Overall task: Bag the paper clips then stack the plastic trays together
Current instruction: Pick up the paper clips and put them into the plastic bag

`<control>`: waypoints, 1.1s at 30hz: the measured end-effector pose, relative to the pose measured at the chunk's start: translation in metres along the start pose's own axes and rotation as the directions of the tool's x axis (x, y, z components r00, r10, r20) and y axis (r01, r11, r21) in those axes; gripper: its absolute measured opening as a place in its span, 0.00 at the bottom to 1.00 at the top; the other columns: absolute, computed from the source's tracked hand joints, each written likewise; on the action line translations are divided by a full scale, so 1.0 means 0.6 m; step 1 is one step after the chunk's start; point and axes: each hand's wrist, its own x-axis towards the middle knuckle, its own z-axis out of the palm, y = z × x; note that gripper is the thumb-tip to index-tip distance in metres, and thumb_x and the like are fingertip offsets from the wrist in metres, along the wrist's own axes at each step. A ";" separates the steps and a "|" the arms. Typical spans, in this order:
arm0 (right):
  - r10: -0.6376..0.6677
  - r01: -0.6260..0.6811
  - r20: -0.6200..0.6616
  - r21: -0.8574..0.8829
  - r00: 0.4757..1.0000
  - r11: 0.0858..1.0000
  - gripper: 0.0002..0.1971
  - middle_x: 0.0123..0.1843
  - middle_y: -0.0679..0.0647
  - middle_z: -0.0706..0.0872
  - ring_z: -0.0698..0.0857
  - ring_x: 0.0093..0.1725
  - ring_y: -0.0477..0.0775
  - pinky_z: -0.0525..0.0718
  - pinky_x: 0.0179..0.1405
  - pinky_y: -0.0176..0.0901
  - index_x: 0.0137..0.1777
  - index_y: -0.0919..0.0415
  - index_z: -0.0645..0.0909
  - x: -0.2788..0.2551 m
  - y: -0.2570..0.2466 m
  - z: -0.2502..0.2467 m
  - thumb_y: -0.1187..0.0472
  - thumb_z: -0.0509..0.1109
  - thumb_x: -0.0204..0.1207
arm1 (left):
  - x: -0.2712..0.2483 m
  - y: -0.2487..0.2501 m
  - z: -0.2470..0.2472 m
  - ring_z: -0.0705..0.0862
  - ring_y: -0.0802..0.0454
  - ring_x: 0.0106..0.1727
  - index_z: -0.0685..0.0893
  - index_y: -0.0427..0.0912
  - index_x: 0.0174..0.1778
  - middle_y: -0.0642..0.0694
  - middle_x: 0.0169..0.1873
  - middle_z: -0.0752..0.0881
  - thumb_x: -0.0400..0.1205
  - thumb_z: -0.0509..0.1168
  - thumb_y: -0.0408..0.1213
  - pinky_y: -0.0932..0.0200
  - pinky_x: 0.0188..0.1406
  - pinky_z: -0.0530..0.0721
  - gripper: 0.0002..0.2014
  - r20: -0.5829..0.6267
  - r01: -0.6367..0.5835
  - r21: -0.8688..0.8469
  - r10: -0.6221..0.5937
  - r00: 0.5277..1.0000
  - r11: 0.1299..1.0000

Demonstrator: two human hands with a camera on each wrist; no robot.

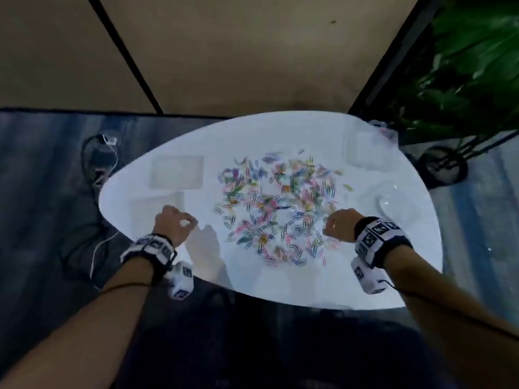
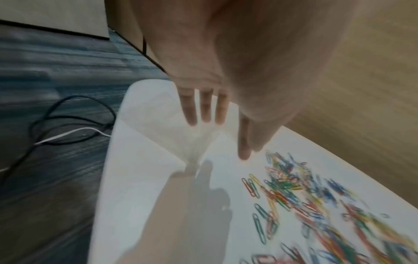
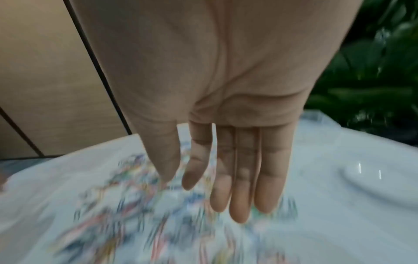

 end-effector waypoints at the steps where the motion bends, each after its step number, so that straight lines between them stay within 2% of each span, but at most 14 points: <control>1: -0.002 0.003 0.053 -0.017 0.999 1.000 0.13 0.57 0.57 0.86 0.84 0.56 0.58 0.82 0.59 0.47 0.47 0.56 0.84 0.017 0.001 0.050 0.47 0.66 0.82 | 0.028 -0.001 0.019 0.76 0.33 0.73 0.94 0.47 0.52 0.35 0.72 0.75 0.83 0.71 0.45 0.46 0.77 0.71 0.09 -0.079 0.000 0.007 0.001 0.997 1.000; 3: -0.015 0.013 0.065 0.029 0.998 0.999 0.09 0.50 0.52 0.85 0.81 0.50 0.53 0.80 0.51 0.43 0.38 0.49 0.80 0.056 0.015 0.143 0.49 0.73 0.76 | 0.070 -0.011 0.048 0.72 0.33 0.77 0.94 0.44 0.57 0.35 0.76 0.74 0.83 0.71 0.44 0.47 0.78 0.68 0.12 -0.202 0.029 0.001 -0.028 0.979 1.000; 5: -0.026 0.025 0.043 0.033 0.999 0.999 0.11 0.42 0.46 0.82 0.81 0.46 0.51 0.77 0.46 0.40 0.34 0.46 0.77 0.084 0.028 0.215 0.48 0.75 0.73 | 0.097 -0.031 0.077 0.73 0.35 0.77 0.91 0.47 0.63 0.33 0.75 0.77 0.84 0.69 0.45 0.48 0.78 0.68 0.14 -0.225 0.045 0.093 -0.023 0.974 0.995; 7: -0.008 0.014 -0.068 0.087 0.998 0.996 0.11 0.39 0.46 0.83 0.83 0.45 0.52 0.77 0.43 0.39 0.35 0.48 0.79 0.098 0.042 0.251 0.49 0.78 0.70 | 0.106 -0.056 0.105 0.81 0.30 0.69 0.91 0.46 0.63 0.28 0.69 0.81 0.83 0.67 0.37 0.44 0.73 0.78 0.14 -0.263 0.033 0.096 -0.007 0.965 0.995; 9: 0.039 -0.007 -0.217 0.147 0.975 0.989 0.16 0.48 0.53 0.85 0.83 0.50 0.56 0.78 0.46 0.40 0.49 0.53 0.81 0.087 0.057 0.277 0.51 0.81 0.67 | 0.099 -0.066 0.105 0.85 0.28 0.63 0.93 0.38 0.59 0.28 0.63 0.87 0.82 0.65 0.29 0.43 0.66 0.83 0.14 -0.340 0.030 0.017 -0.022 0.940 0.999; 12: 0.180 -0.072 -0.320 0.322 0.930 0.944 0.46 0.70 0.63 0.74 0.78 0.68 0.65 0.79 0.62 0.50 0.77 0.58 0.66 0.046 0.070 0.313 0.51 0.85 0.62 | 0.056 -0.063 0.093 0.87 0.31 0.63 0.94 0.33 0.55 0.32 0.58 0.91 0.82 0.67 0.29 0.45 0.72 0.82 0.11 -0.364 0.018 -0.100 -0.054 0.930 0.995; 14: 0.250 -0.121 -0.294 0.394 0.922 0.911 0.56 0.75 0.64 0.67 0.75 0.72 0.67 0.77 0.68 0.55 0.83 0.56 0.56 0.020 0.066 0.332 0.47 0.86 0.60 | 0.004 -0.050 0.080 0.88 0.33 0.61 0.95 0.35 0.52 0.34 0.54 0.93 0.81 0.69 0.29 0.49 0.70 0.83 0.10 -0.375 -0.007 -0.131 -0.043 0.926 0.991; 16: 0.291 -0.140 -0.276 0.461 0.916 0.876 0.59 0.77 0.63 0.63 0.73 0.73 0.67 0.76 0.71 0.56 0.84 0.55 0.55 0.014 0.058 0.341 0.43 0.86 0.58 | -0.035 -0.035 0.066 0.89 0.37 0.58 0.96 0.38 0.48 0.38 0.50 0.94 0.80 0.69 0.29 0.53 0.68 0.85 0.10 -0.395 -0.053 -0.162 -0.015 0.919 0.985; 19: 0.272 -0.104 -0.321 0.456 0.907 0.884 0.58 0.78 0.63 0.62 0.73 0.74 0.66 0.75 0.73 0.54 0.83 0.57 0.59 0.025 0.027 0.337 0.39 0.84 0.57 | -0.074 -0.002 0.054 0.90 0.38 0.53 0.94 0.46 0.44 0.39 0.47 0.94 0.78 0.66 0.28 0.51 0.61 0.88 0.12 -0.377 -0.078 -0.206 -0.005 0.926 0.976; 22: 0.246 -0.090 -0.334 0.420 0.910 0.903 0.58 0.81 0.64 0.58 0.69 0.77 0.67 0.72 0.75 0.53 0.82 0.59 0.62 0.038 -0.026 0.325 0.33 0.81 0.56 | -0.098 0.025 0.073 0.92 0.38 0.46 0.88 0.49 0.51 0.38 0.45 0.92 0.75 0.67 0.27 0.49 0.51 0.92 0.14 -0.250 -0.052 -0.267 -0.017 0.968 0.962; 26: 0.212 -0.068 -0.367 0.369 0.906 0.927 0.59 0.82 0.64 0.55 0.71 0.76 0.69 0.78 0.72 0.57 0.83 0.57 0.60 0.083 -0.066 0.323 0.30 0.79 0.56 | -0.119 0.049 0.112 0.91 0.38 0.55 0.84 0.45 0.69 0.37 0.58 0.90 0.73 0.75 0.29 0.47 0.60 0.90 0.26 -0.116 -0.022 -0.180 0.000 0.993 0.983; 29: 0.102 -0.012 -0.471 0.190 0.876 0.982 0.43 0.79 0.64 0.62 0.71 0.74 0.69 0.77 0.71 0.58 0.81 0.54 0.64 0.093 -0.068 0.331 0.37 0.73 0.70 | -0.140 0.082 0.111 0.92 0.41 0.54 0.88 0.40 0.65 0.38 0.57 0.91 0.73 0.77 0.29 0.49 0.60 0.90 0.22 -0.029 -0.005 -0.056 0.004 1.000 0.998; 31: -0.011 0.016 -0.509 0.005 0.861 1.000 0.25 0.75 0.60 0.71 0.70 0.73 0.66 0.75 0.69 0.55 0.76 0.56 0.72 0.086 -0.081 0.330 0.50 0.64 0.82 | -0.152 0.108 0.101 0.93 0.44 0.52 0.89 0.39 0.64 0.39 0.54 0.92 0.74 0.76 0.29 0.50 0.59 0.90 0.21 -0.038 -0.033 -0.010 0.032 0.999 0.999; 33: -0.067 0.040 -0.534 -0.062 0.843 0.997 0.17 0.71 0.60 0.76 0.72 0.71 0.65 0.77 0.65 0.54 0.70 0.60 0.79 0.088 -0.094 0.325 0.64 0.59 0.83 | -0.150 0.126 0.095 0.93 0.44 0.50 0.89 0.37 0.63 0.40 0.49 0.94 0.75 0.76 0.28 0.51 0.59 0.90 0.19 -0.074 -0.052 -0.060 0.048 0.996 0.997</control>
